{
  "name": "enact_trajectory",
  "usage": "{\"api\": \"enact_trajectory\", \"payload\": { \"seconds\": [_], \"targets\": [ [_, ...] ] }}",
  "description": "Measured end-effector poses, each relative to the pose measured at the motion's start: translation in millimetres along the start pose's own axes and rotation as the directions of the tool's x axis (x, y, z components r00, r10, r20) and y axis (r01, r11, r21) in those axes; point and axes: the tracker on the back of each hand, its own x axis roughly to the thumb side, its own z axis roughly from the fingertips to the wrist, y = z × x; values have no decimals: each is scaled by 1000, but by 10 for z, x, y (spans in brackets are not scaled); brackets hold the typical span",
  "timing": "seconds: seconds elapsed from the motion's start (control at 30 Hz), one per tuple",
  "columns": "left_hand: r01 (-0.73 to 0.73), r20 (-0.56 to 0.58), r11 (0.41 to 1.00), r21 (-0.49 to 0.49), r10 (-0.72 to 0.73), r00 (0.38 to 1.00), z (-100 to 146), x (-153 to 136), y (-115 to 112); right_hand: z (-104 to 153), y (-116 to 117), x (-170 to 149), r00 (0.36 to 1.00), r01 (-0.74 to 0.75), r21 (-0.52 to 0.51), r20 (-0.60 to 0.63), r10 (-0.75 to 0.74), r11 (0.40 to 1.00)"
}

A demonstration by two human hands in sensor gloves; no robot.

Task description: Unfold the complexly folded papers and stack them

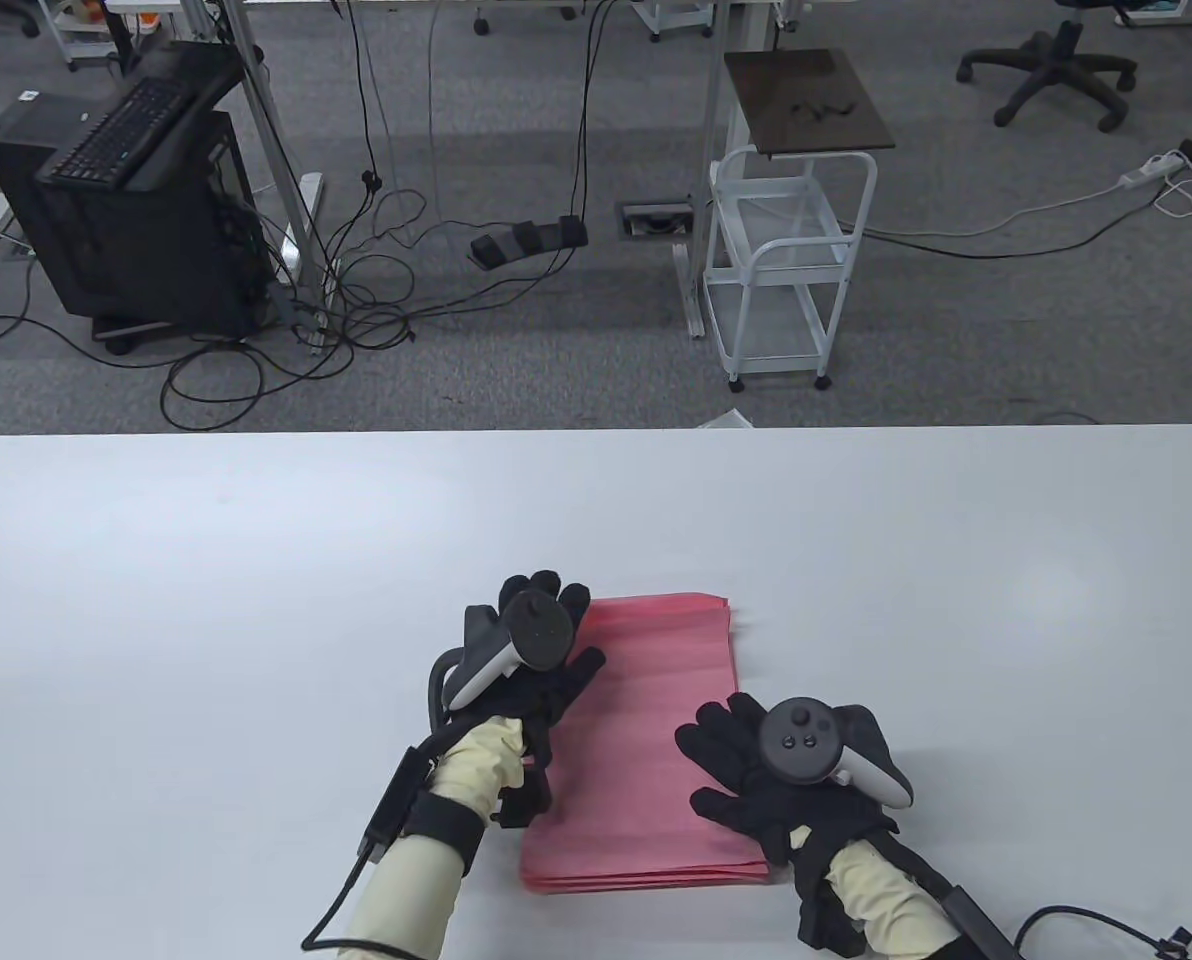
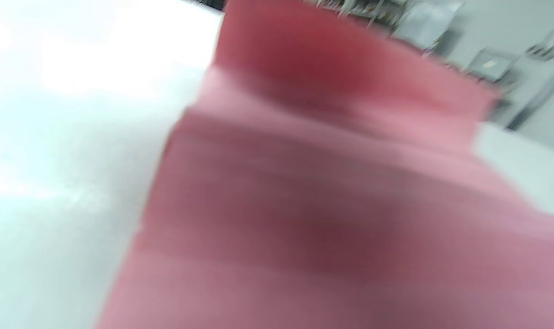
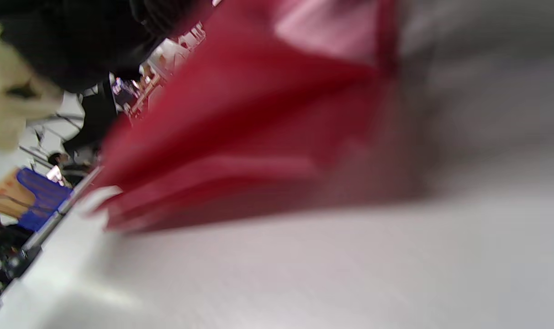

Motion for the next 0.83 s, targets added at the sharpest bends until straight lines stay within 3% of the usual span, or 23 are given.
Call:
{"api": "enact_trajectory", "payload": {
  "seconds": [0.2,0.33,0.47,0.5,0.57,0.83],
  "targets": [
    [-5,78,1000,23,4,997,777,324,-128,157,-203,447,994,-102,-212,13,107,972],
    [-70,88,997,-27,72,994,1075,307,-369,286,21,557,977,-211,-207,-22,211,955],
    [-20,102,999,-27,23,995,1148,282,-531,271,306,433,955,-293,-121,-77,285,948],
    [-7,101,999,-49,12,995,1147,276,-520,260,314,420,952,-301,-83,-80,294,950],
    [-43,87,999,-7,43,995,1143,264,-502,250,316,423,963,-268,-110,-73,261,957],
    [-53,104,999,-6,54,993,1126,241,-482,219,351,402,975,-220,-64,-42,217,973]
  ]
}}
